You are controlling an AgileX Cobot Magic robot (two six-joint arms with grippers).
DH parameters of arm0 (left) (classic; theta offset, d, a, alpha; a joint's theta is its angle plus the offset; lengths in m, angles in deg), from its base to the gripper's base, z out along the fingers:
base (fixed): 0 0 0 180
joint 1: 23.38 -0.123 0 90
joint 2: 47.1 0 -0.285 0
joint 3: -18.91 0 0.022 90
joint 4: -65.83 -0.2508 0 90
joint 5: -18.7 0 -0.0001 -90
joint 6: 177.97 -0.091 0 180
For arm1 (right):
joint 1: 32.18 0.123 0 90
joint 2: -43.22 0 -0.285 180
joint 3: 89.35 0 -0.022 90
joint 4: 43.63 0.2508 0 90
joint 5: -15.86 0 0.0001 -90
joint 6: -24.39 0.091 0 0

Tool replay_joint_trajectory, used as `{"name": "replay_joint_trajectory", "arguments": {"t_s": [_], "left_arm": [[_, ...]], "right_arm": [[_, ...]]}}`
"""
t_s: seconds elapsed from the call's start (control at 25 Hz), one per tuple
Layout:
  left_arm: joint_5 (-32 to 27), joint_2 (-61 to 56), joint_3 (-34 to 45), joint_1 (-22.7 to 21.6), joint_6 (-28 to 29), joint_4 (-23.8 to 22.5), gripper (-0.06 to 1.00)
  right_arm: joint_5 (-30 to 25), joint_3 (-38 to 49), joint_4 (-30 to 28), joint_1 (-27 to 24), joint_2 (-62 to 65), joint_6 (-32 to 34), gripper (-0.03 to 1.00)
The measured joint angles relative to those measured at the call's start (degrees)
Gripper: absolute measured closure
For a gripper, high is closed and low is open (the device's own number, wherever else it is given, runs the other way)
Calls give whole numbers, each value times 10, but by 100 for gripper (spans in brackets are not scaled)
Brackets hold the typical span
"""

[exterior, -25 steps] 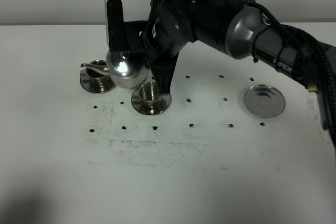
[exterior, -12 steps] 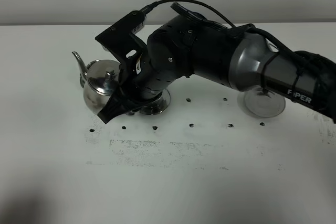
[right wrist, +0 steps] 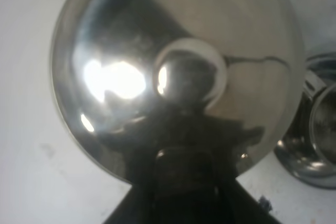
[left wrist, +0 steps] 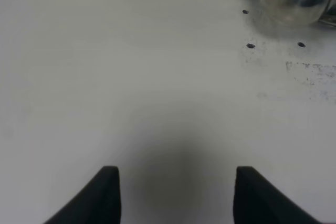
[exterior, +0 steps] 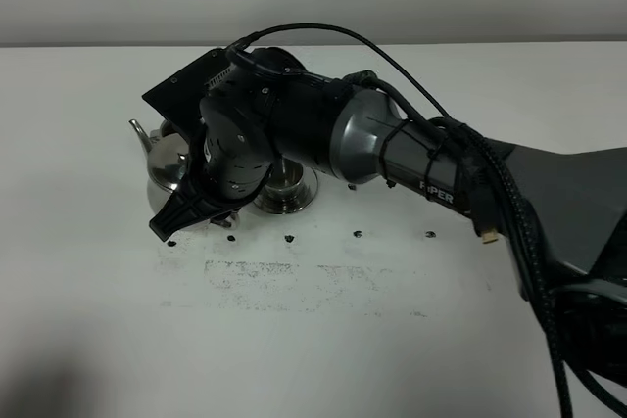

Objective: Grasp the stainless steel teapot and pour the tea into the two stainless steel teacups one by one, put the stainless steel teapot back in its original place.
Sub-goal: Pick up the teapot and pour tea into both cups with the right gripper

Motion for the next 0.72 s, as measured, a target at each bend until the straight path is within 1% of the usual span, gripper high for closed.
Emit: {"name": "replay_joint_trajectory", "arguments": {"t_s": [0.2, 0.72], "left_arm": [[0, 0, 0, 0, 0, 0, 48], [0, 0, 0, 0, 0, 0, 48]], "right_arm": [[-4, -34, -24, 1, -35, 12, 77], [-3, -39, -59, 1, -55, 30, 77]]}}
